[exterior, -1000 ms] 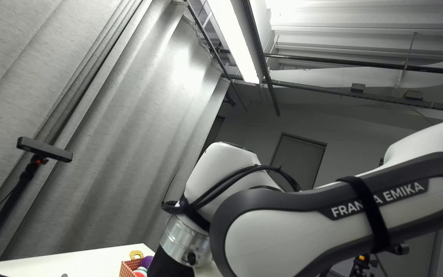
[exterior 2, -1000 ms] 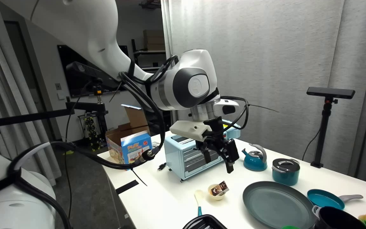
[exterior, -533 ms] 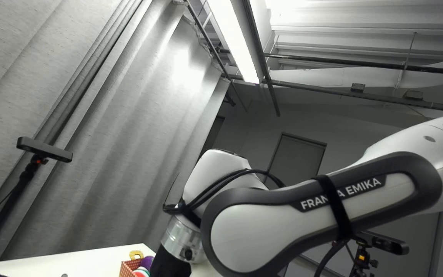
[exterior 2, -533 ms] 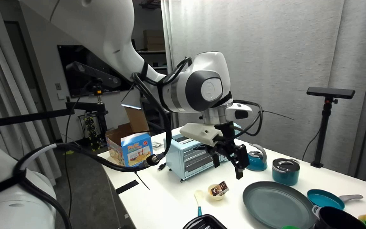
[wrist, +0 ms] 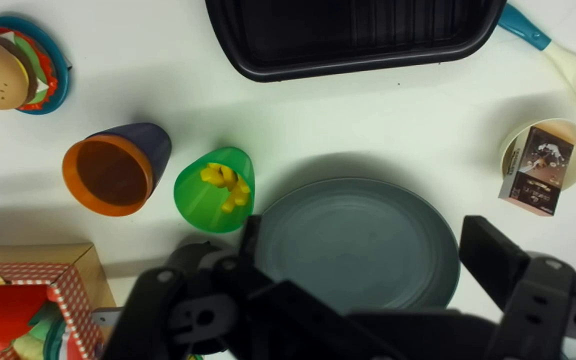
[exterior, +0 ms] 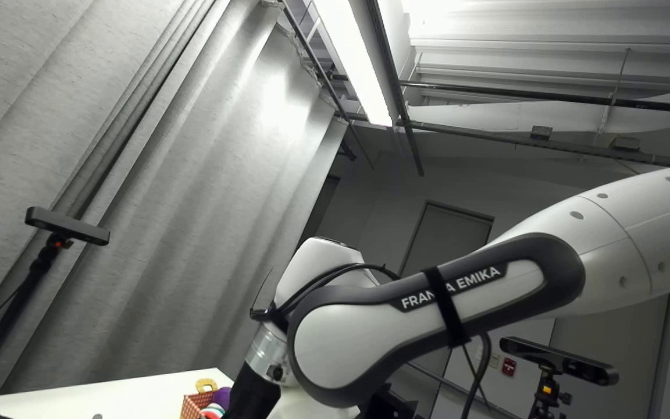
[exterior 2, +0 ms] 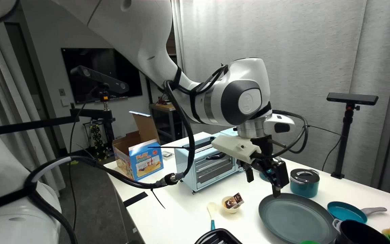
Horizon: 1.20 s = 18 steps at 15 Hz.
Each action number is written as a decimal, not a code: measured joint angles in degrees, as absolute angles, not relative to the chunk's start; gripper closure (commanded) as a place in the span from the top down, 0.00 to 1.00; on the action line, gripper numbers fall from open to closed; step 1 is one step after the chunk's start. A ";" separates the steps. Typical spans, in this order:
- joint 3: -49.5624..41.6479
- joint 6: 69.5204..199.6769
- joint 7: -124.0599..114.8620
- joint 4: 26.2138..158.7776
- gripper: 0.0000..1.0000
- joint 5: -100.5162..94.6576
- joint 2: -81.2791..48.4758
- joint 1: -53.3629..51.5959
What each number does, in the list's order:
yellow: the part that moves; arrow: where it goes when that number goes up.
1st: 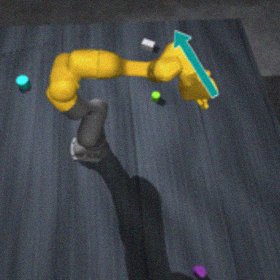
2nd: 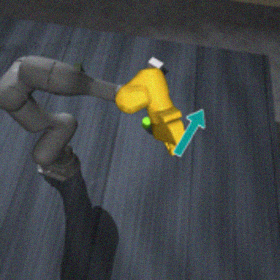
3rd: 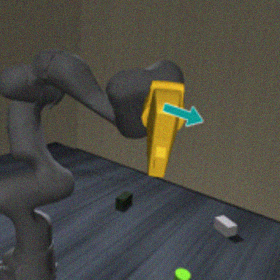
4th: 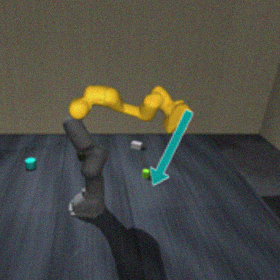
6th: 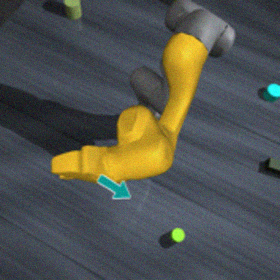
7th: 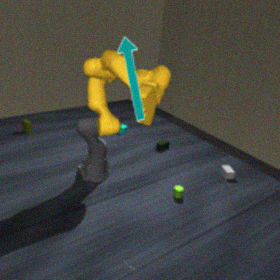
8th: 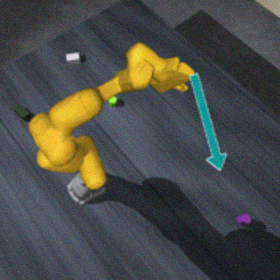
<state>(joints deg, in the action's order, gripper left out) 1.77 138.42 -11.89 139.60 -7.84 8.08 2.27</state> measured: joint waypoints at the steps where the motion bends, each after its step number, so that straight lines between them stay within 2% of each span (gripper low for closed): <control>1: 1.40 138.85 -11.89 139.07 1.00 -8.13 7.19 2.50; 18: -4.40 146.60 -11.90 134.28 1.00 -8.65 -6.60 3.45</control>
<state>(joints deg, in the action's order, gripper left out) -4.40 146.60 -11.90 134.28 -8.65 -6.60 3.45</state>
